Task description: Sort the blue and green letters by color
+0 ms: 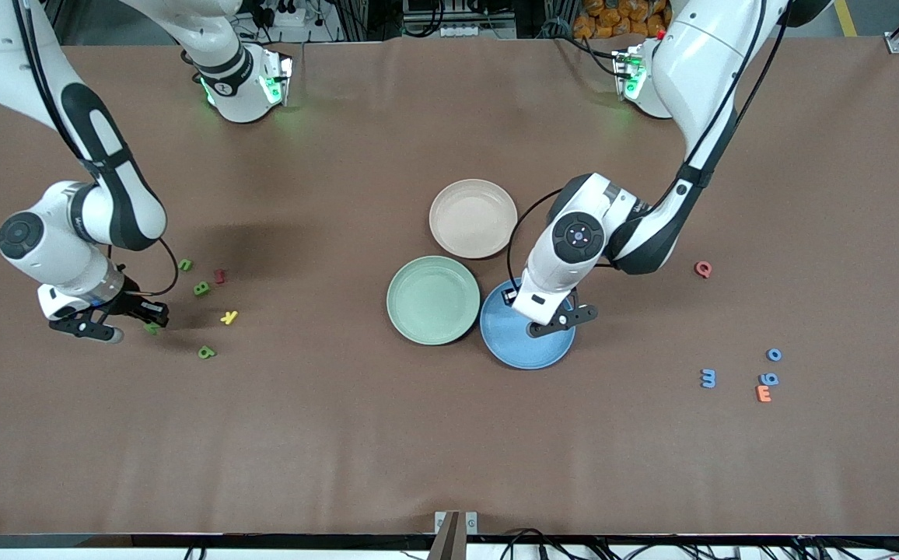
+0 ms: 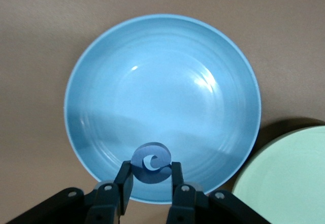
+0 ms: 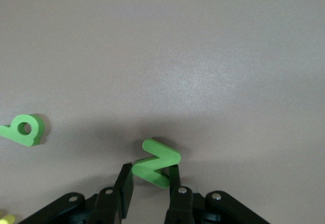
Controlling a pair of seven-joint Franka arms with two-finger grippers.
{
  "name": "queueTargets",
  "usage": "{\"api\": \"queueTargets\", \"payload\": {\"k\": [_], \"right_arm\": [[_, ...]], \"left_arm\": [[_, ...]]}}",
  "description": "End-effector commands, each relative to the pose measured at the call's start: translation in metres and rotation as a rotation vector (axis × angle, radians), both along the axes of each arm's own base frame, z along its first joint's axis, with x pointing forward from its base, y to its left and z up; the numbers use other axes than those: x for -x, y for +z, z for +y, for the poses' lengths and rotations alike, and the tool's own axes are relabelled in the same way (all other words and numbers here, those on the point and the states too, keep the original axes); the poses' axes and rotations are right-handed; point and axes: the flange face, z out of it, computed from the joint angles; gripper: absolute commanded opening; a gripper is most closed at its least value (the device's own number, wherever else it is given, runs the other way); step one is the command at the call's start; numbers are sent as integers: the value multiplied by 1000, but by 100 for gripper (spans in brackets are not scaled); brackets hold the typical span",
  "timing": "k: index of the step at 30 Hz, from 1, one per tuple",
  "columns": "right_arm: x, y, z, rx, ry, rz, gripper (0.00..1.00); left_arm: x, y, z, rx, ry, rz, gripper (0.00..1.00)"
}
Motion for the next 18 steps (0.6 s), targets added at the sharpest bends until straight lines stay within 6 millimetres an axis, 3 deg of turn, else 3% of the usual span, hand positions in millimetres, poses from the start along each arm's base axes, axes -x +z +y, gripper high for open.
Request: {"api": "queueTargets", "payload": {"k": [1,3,7,13,18], "right_arm": [[-6,21,55,-33,-85,2,1],[-10,24,87,-47,-116,-4,1],[-15,34,150,-81,-169,-19,1],[-17,52,246,-141,-237,-43,1],[-9,54,313,-181,-280,-32,1]], "left_arm": [[-11,1,6,-1,18,-7,91],[-14,2,9,1,2,-12,100],[-19,7,17,4,-43,-22,100],[-39,11,56,4,-108,-30,100],[-55,11,92,1,-150,-27,100]]}}
